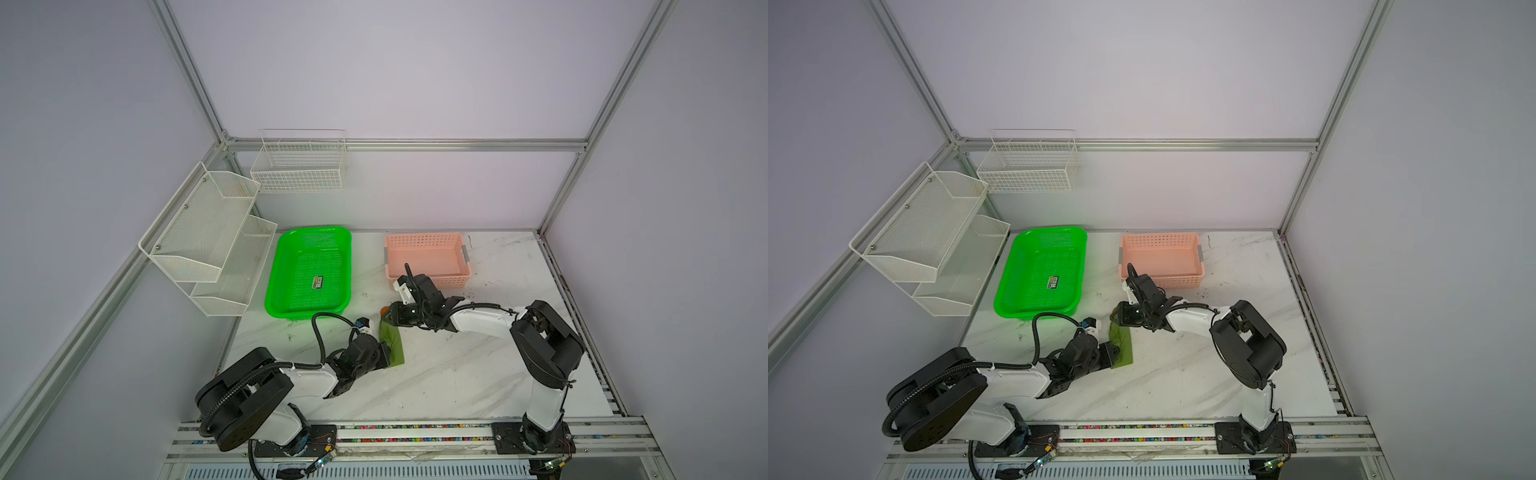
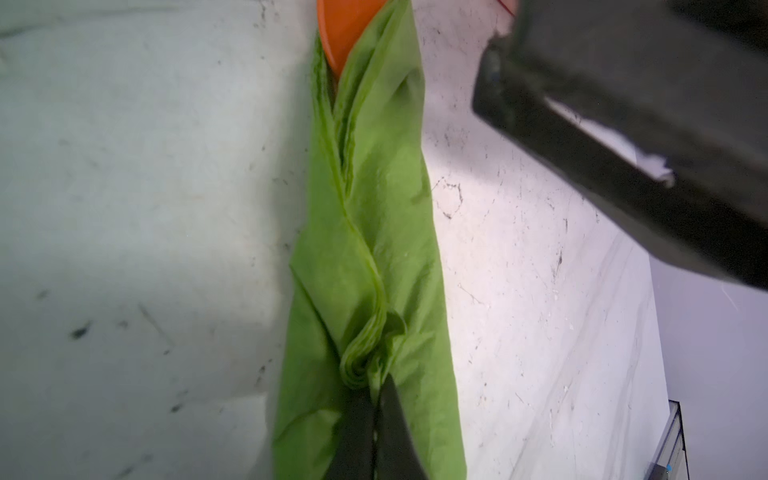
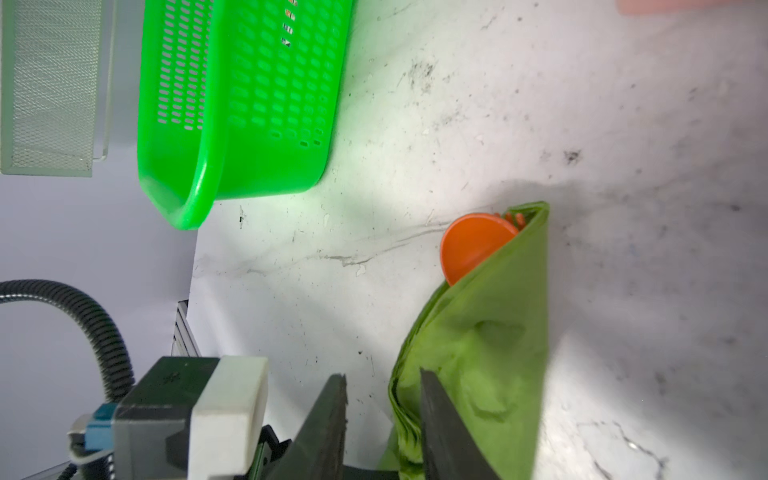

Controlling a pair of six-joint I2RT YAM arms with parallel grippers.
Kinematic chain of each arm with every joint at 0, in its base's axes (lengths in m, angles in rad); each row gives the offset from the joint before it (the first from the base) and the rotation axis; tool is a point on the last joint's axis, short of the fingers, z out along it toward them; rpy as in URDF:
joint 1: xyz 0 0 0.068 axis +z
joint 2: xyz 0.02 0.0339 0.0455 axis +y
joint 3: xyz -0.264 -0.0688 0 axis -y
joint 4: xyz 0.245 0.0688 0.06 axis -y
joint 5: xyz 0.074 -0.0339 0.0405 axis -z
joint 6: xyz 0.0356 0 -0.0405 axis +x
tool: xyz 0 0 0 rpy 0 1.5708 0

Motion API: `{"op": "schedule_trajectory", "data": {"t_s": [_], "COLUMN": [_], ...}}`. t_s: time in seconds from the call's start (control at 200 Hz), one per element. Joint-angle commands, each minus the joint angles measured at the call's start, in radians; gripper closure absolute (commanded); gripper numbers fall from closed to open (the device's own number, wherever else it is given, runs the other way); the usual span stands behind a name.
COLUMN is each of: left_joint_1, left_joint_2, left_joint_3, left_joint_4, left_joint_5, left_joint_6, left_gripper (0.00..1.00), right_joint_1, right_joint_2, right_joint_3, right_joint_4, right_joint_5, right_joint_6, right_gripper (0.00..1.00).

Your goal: Place the utensils on the paper napkin and roll it up

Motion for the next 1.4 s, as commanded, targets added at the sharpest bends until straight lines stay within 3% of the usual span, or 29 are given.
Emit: {"op": "schedule_trajectory", "data": {"t_s": [0.0,0.215,0.64,0.935,1.395], "left_joint_1": [-0.01,-0.009,-0.066,-0.157,-0.212], "left_joint_2": [-0.05,-0.122,-0.183,-0.208,-0.328], "left_joint_3": [-0.004,0.001,0.021,0.066,0.022], "left_joint_4": [-0.108,-0.139,-0.196,-0.272,-0.215], "left_joint_5": [-0.014,-0.038,-0.131,-0.258,-0.314], "left_joint_6": [-0.016,-0.009,0.017,0.05,0.132], "left_gripper": [1.0,1.0,1.0,1.0,1.0], "right_joint_1": [-0.004,0.007,0.055,0.072,0.098], "right_joint_2": [-0.03,-0.043,-0.134,-0.087,-0.033], "right_joint_3": [-0.015,-0.06,-0.078,-0.045,0.031], "right_joint_4": [-0.117,-0.156,-0.207,-0.24,-0.315], "right_joint_5": [0.052,0.023,0.077,0.042,-0.005], "right_joint_6": [-0.042,-0.032,0.113,0.124,0.124], "right_gripper": [0.66,0.63,0.57,0.53,0.53]}}
